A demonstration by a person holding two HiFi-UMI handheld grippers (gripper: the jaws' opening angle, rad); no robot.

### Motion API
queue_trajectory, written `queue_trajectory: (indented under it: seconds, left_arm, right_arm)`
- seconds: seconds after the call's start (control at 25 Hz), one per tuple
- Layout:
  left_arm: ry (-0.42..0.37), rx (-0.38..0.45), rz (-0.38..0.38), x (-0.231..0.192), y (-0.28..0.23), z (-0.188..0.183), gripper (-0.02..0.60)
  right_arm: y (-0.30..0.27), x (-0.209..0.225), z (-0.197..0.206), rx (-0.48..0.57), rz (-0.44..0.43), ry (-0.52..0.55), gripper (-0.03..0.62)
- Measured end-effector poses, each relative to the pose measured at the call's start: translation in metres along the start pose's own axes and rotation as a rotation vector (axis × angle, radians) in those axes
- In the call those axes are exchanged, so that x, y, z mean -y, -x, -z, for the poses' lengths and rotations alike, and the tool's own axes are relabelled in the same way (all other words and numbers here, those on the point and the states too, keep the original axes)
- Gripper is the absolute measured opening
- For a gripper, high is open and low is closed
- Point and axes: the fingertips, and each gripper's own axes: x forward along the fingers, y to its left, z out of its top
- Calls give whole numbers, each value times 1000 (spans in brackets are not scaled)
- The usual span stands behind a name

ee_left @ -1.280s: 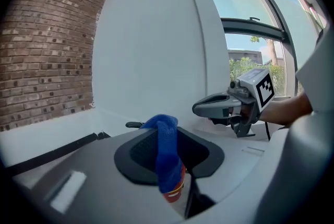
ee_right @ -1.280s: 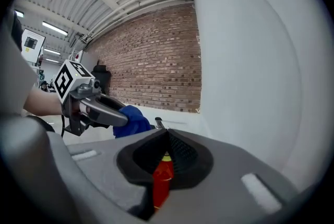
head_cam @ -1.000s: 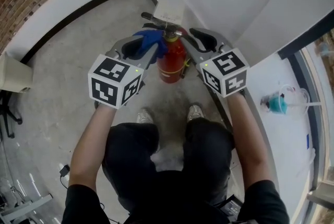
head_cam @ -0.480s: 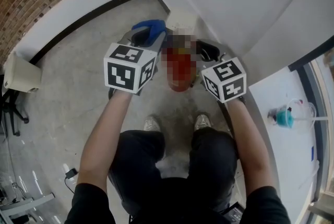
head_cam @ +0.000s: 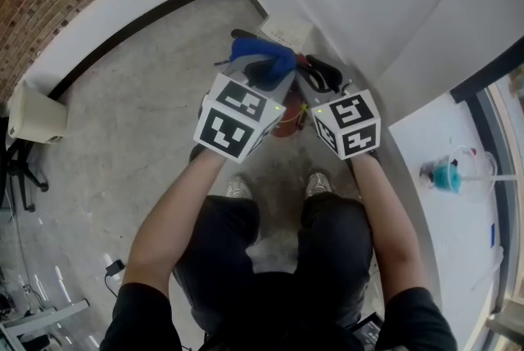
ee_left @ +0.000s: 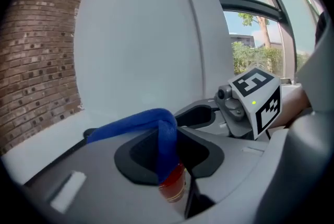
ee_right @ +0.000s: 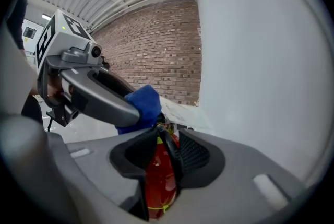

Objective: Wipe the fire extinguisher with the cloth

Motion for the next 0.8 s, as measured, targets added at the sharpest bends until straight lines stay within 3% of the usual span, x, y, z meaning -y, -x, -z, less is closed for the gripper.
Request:
queue_trajectory:
  seconds: [0.08, 0.16, 0.56, 0.68, 0.8]
  left_arm:
    - [-23, -5, 25, 9, -5, 1, 97]
    - [-30, -2, -6, 0, -4, 2, 97]
    - [155, -31, -266, -86, 28, 41, 95]
    - [150, -4, -197, -69, 22, 29, 95]
    - [61, -13, -115, -39, 10, 13, 95]
  right_arm:
    - [4, 1, 3, -4, 11, -1, 126]
    - [6, 1, 3, -9, 15, -5, 126]
    - [4, 4, 3, -51, 20, -2, 114]
    - [7, 5, 2, -65, 27, 27, 103]
    - [8, 3, 0, -90, 33, 55, 91]
